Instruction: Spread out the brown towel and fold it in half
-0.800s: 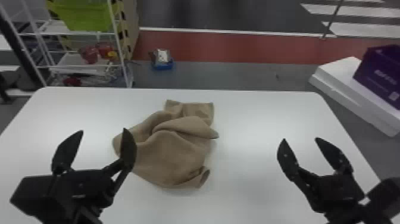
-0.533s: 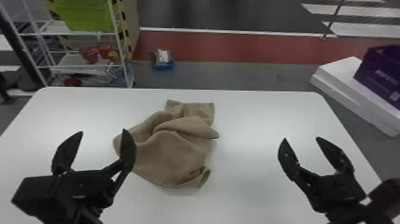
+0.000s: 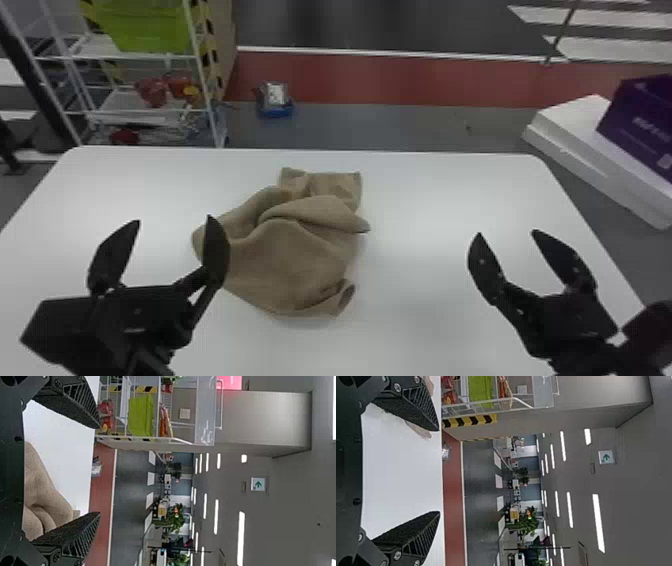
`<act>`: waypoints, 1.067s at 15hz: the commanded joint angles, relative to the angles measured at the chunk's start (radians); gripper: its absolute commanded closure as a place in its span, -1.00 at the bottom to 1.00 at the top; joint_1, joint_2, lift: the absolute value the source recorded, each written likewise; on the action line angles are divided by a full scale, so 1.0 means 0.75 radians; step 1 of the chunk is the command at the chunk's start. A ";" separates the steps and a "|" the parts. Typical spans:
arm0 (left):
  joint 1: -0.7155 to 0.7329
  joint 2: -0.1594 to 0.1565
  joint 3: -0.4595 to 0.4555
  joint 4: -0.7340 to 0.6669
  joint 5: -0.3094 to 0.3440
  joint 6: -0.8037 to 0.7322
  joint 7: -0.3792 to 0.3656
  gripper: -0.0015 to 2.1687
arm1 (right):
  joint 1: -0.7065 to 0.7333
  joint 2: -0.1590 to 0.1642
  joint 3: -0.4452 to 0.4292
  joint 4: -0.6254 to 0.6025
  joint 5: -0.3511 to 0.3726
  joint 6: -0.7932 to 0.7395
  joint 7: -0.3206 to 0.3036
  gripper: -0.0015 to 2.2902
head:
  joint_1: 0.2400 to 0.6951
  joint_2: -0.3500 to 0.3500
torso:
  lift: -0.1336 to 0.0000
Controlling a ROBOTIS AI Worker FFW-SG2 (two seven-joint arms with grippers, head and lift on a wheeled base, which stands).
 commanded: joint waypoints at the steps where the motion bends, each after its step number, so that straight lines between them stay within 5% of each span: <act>1: 0.000 -0.003 0.004 0.002 0.000 -0.004 0.000 -0.88 | 0.006 0.000 0.002 -0.010 0.000 0.006 0.002 -0.87 | 1.00 -0.19 | -0.84; 7: 0.000 -0.003 0.016 0.004 0.006 -0.004 0.000 -0.88 | -0.010 0.000 0.014 -0.004 0.010 0.063 0.026 -0.86 | 1.00 -0.14 | -0.84; 13: -0.004 -0.003 0.012 0.016 0.006 -0.004 -0.004 -0.88 | -0.029 -0.025 0.010 0.058 0.016 0.120 0.380 -0.83 | 1.00 0.01 | -0.84; 16: -0.020 -0.003 0.010 0.035 0.004 -0.004 -0.004 -0.88 | -0.016 -0.051 0.120 0.031 0.065 0.153 0.429 -0.81 | 1.00 0.09 | -0.84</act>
